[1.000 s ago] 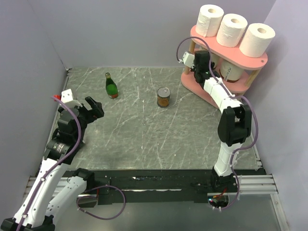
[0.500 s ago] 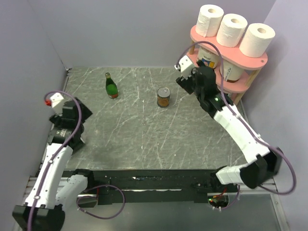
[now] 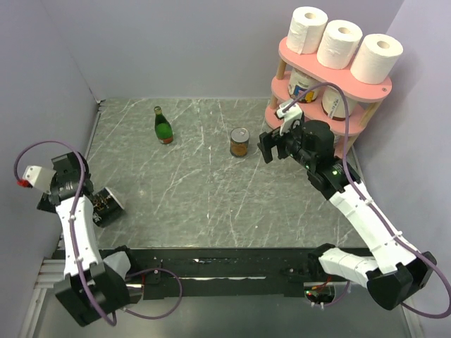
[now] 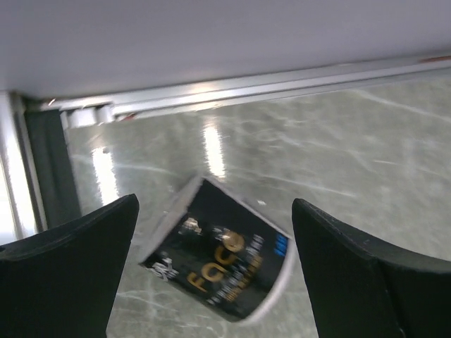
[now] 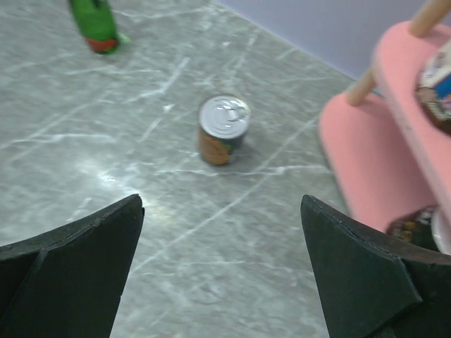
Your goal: Place and organize the paper towels onto the shelf
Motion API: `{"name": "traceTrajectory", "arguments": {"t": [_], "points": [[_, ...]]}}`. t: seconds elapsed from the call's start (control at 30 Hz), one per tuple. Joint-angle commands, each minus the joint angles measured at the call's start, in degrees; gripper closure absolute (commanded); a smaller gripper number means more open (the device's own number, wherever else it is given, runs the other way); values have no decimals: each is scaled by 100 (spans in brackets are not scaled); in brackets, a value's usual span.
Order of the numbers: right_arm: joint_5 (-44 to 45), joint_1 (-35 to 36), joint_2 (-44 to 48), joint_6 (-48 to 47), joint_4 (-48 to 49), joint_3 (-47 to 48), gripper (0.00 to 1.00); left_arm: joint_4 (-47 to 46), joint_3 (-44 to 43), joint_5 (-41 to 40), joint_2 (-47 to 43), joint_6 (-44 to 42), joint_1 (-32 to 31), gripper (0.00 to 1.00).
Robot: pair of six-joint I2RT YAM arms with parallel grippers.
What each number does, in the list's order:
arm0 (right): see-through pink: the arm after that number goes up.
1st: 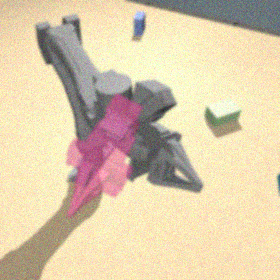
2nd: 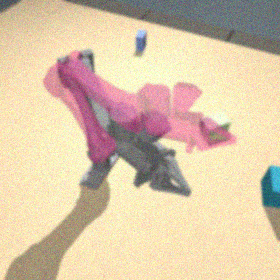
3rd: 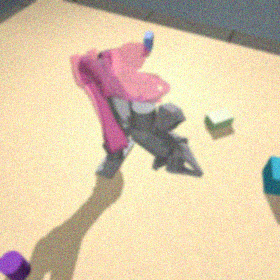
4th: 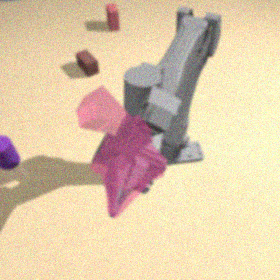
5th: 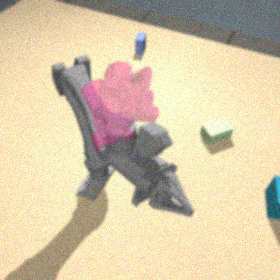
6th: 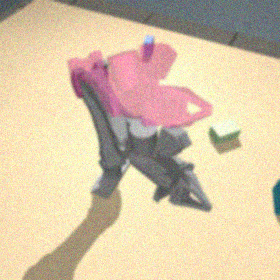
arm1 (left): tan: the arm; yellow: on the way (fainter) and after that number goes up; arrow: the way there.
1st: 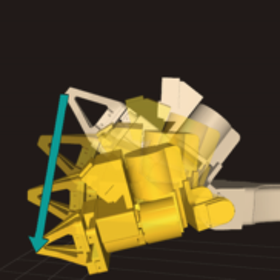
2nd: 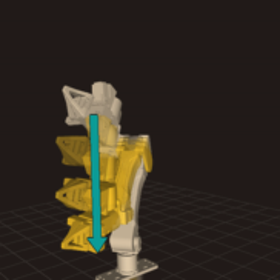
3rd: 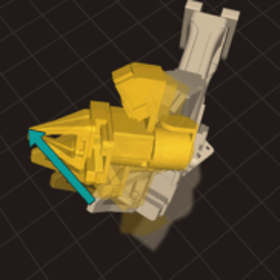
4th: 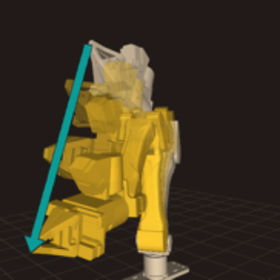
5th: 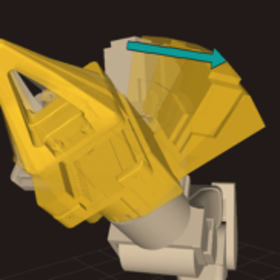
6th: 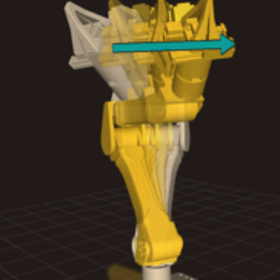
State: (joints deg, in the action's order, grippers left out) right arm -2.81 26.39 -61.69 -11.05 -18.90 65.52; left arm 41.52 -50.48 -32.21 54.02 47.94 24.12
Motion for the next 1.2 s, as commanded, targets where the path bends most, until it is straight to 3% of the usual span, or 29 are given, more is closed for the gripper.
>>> {"name": "traceTrajectory", "arguments": {"t": [0.0, 0.23, 0.4, 0.6, 0.83, 1.03, 1.17], "points": [[-457, 68, 359, 472, -18, -188, 0, 76, 187, -57, 460, 558, 356, 4], [-721, 77, 597, 560, -18, -408, 0, -380, 538, 477, 540, 269, 401, 4], [-546, 77, 588, 709, -272, -312, 1, -811, 811, 1487, 557, -196, 374, 4], [-387, 77, 658, 832, -247, -408, 1, -1540, 1014, 2965, 311, -540, -152, 4], [-449, 77, 650, 894, -308, -478, 1, -1805, 812, 2808, 591, -558, -1812, 2], [-396, 85, 685, 876, -299, -522, 1, -1831, 811, 2422, 777, 21, -3182, 3], [-431, 77, 641, 973, -220, -592, 1, -1780, 602, 2430, 654, 14, -3791, 4]]}}
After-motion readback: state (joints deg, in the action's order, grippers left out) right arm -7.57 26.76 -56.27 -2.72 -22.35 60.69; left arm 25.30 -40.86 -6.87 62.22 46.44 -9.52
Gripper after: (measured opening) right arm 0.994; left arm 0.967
